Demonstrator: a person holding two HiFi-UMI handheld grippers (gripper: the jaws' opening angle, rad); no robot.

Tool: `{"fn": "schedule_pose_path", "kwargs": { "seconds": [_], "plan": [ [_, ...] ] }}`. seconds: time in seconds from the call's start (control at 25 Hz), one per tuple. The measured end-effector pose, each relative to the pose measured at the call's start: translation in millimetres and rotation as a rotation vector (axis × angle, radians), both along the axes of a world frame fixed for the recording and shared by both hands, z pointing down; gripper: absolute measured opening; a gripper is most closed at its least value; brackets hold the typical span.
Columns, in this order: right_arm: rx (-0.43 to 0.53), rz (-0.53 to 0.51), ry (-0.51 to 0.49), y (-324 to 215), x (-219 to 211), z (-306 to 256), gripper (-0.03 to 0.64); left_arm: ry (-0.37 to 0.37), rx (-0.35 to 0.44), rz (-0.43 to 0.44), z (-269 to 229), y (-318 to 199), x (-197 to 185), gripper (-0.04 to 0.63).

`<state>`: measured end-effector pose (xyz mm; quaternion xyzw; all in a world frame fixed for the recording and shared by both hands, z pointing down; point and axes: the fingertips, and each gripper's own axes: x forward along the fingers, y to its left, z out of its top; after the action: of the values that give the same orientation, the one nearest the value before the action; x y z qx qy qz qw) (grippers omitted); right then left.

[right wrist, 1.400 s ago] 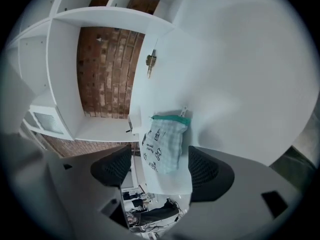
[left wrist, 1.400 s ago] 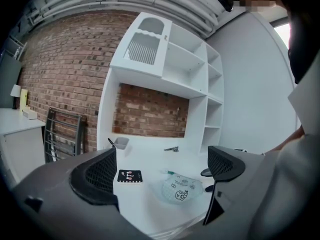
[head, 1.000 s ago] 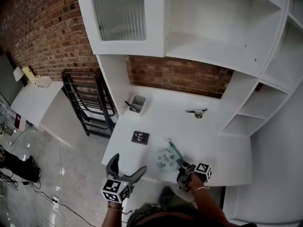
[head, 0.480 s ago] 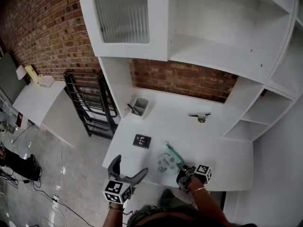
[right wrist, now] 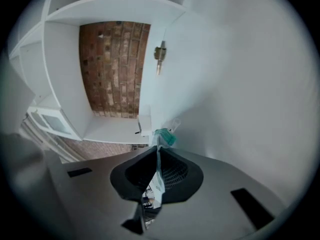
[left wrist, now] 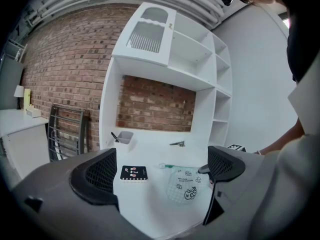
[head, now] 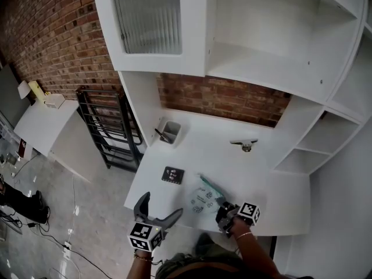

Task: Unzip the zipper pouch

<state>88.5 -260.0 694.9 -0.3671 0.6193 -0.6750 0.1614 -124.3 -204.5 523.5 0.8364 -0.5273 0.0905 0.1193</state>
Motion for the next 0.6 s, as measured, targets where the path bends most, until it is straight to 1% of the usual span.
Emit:
{"fn": "schedule_pose_path", "kwargs": {
  "seconds": [0.12,0.2,0.28,0.4,0.44,0.48,0.6],
  "plan": [
    [0.14,-0.062,0.026,-6.7,-9.8,-30.6,0.009,-0.009,-0.001,0.018,2.0,-0.2,3.8,0.566],
    [0.232,-0.121,0.08,-8.6,-17.3,-49.2,0.008,-0.024,0.003,0.035,1.6,-0.4,8.0,0.565],
    [0.31,-0.182,0.172,-7.4,-22.7,-62.6,0.008,-0.013,-0.004,0.055,1.5,-0.5,13.2,0.565],
    [0.464,-0.28,0.304,-3.4,-34.5,-82.6,0.008,0.068,-0.04,0.094,2.9,-0.3,24.8,0.565],
    [0.521,-0.316,0.352,-1.1,-39.1,-89.1,0.008,0.084,-0.044,0.102,2.4,-0.4,28.1,0.565],
    [0.576,-0.351,0.404,1.4,-43.2,-95.7,0.008,0.083,-0.042,0.107,1.3,-0.4,30.5,0.565],
    [0.725,-0.43,0.546,7.9,-54.4,-116.4,0.008,0.024,-0.018,0.116,-3.9,0.0,35.3,0.565]
  ]
}}
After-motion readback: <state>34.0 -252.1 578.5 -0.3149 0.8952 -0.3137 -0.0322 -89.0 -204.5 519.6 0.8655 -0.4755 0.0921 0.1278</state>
